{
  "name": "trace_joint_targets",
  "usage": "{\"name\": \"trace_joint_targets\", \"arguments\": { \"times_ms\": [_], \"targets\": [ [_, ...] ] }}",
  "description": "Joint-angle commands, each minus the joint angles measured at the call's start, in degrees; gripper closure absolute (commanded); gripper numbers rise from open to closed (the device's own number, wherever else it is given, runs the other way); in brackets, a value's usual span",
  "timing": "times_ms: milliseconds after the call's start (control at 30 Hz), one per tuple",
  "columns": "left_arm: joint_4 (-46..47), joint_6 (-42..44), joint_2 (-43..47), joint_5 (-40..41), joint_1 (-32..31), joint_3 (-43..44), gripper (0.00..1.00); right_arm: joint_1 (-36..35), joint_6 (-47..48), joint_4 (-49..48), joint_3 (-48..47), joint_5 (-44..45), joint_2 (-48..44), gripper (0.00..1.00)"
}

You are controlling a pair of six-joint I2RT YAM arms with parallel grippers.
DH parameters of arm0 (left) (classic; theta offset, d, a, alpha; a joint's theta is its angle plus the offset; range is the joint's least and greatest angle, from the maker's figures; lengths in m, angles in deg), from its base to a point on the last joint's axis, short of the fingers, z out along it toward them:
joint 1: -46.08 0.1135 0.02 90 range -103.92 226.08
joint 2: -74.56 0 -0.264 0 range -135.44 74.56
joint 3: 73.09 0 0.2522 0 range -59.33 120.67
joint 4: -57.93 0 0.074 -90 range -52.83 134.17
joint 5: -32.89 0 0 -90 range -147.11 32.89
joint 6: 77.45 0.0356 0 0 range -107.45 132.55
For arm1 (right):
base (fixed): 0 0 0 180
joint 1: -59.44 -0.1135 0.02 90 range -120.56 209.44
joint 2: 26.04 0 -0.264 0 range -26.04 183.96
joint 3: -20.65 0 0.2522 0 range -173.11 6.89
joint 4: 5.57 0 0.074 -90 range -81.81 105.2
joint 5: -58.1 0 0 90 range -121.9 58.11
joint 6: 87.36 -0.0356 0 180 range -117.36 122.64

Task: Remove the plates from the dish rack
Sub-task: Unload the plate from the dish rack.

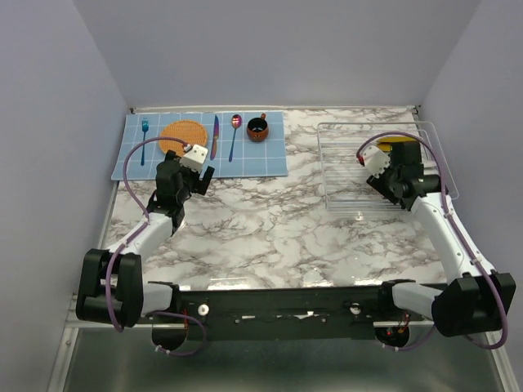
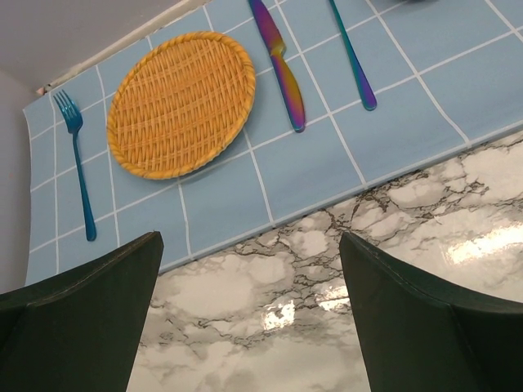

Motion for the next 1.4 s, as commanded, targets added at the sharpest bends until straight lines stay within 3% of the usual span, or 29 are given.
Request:
{"name": "trace_joint_targets", "arguments": {
  "times_ms": [0, 600, 1367],
  "targets": [
    [2.16, 1.15, -0.94, 0.66, 0.39, -0.6, 0.02, 1.52, 3.74, -3.42, 2.42, 4.94, 2.08, 0.39],
    [3.22, 1.59, -1.82, 3.21, 0.39, -1.39, 0.02, 3.71, 10.06, -10.1, 2.86, 8.54, 5.68, 0.39],
    [4.19, 1.94, -2.35, 4.79, 0.39, -2.01, 0.01, 7.67, 15.95, -16.25, 2.24, 7.57, 11.31, 0.48]
  ]
}}
